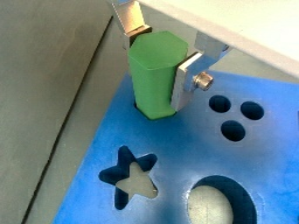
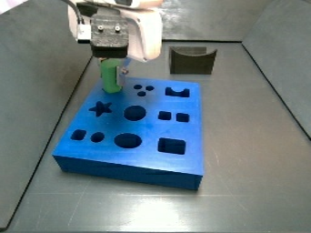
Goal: Pick up the hexagon object. Move up. Place the hexagon object on the fixture. Regrasp the hexagon object. Move to above the board. Insert the hexagon object.
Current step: Insert the hexagon object.
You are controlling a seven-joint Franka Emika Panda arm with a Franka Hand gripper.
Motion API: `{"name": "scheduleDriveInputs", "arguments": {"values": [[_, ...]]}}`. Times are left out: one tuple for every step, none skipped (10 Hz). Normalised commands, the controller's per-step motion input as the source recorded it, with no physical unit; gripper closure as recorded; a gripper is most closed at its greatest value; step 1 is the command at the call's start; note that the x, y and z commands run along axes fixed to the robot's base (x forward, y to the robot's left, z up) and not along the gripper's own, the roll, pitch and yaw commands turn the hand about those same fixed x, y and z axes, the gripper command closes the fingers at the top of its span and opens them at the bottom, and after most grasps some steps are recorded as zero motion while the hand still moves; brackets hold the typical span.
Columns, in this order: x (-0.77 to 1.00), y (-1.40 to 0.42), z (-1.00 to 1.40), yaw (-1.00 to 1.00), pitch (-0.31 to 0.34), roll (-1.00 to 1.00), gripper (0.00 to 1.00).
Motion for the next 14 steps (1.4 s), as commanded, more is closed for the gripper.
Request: {"name": "scheduleDriveInputs", "arguments": {"values": [[0.06, 0.00, -0.57, 0.00, -0.046, 0.45, 1.00], [0.01, -0.08, -0.87, 0.00, -0.177, 0.44, 1.00], [0.02, -0.11, -0.91, 0.00, -0.191, 0.39, 1.00], [0.07, -0.11, -0.89, 0.00, -0.194, 0.37, 1.00], [0.16, -0.08, -0.94, 0.00, -0.160, 0.32, 1.00], [0.20, -0.09, -0.97, 0.00, -0.154, 0.26, 1.00], [0.12, 0.00, -0.25, 0.00, -0.023, 0.00, 1.00], [0.01, 0.00, 0.00, 0.00, 0.031, 0.00, 1.00], [0.00, 0.00, -0.62, 0.00, -0.154, -0.02, 1.00], [-0.04, 0.00, -1.00, -0.05, -0.063, 0.00, 1.00], [-0.07, 0.00, -1.00, -0.06, -0.006, 0.01, 1.00], [-0.07, 0.00, -1.00, -0.02, -0.006, 0.02, 1.00], [0.00, 0.01, -1.00, 0.00, -0.023, 0.05, 1.00], [0.00, 0.00, -0.02, 0.00, 0.000, 0.00, 1.00]]}}
